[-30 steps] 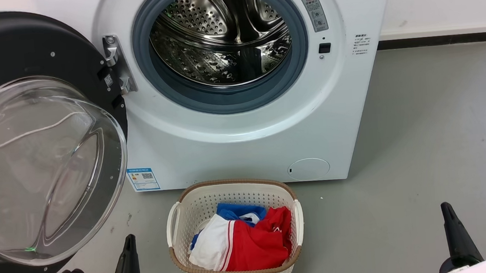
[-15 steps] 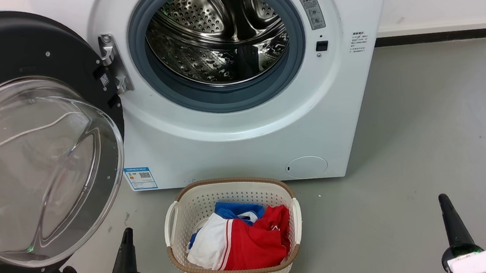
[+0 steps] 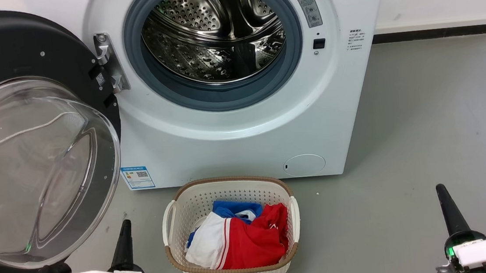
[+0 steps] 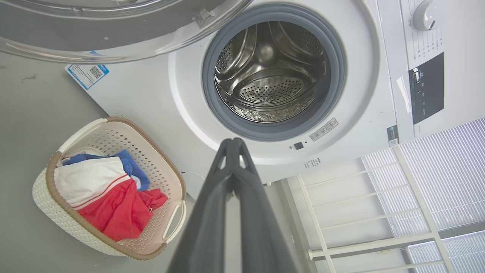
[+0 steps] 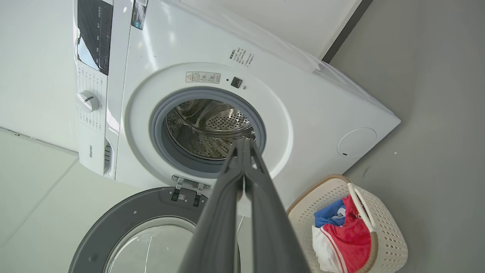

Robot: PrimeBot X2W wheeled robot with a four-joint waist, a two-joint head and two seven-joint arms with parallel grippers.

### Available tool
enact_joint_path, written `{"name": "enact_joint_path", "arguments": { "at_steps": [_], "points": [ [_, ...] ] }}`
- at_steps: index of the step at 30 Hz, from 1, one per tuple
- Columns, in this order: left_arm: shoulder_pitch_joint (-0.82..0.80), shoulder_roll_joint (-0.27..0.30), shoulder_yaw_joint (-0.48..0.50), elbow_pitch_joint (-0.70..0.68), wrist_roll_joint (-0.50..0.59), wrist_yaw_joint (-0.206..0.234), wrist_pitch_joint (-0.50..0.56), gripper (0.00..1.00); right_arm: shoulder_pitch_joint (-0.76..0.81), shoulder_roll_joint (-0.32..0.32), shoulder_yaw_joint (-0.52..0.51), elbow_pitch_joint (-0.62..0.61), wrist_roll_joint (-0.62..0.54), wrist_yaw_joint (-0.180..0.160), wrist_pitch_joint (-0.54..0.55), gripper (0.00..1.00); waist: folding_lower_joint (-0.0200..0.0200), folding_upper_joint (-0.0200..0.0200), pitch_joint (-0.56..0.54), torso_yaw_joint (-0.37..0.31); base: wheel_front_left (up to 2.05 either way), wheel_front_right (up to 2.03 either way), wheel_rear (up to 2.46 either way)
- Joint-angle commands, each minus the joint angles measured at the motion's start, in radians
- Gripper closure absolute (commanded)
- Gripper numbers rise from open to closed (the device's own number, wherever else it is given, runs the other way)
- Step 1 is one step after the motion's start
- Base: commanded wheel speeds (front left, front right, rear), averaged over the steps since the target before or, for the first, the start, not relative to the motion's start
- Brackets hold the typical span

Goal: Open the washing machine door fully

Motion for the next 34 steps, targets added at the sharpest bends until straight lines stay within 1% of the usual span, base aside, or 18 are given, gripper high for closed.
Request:
{"name": "enact_joint_path", "arguments": {
  "at_steps": [1,34],
  "points": [
    [-0.025,0.001,0.005,-0.004,-0.036,-0.006,0.008,1.00,-0.028,-0.007,-0.003,0.000,0.033,0.000,0.008,1.00,-0.0001,0.0000,0.001,-0.001,0.00,0.00,0.00],
    [-0.073,-0.001,0.034,0.019,-0.341,-0.022,0.080,1.00,-0.102,-0.002,-0.016,0.048,0.307,0.000,0.084,1.00,-0.0001,0.0000,0.016,-0.018,0.00,0.00,0.00]
  ]
}}
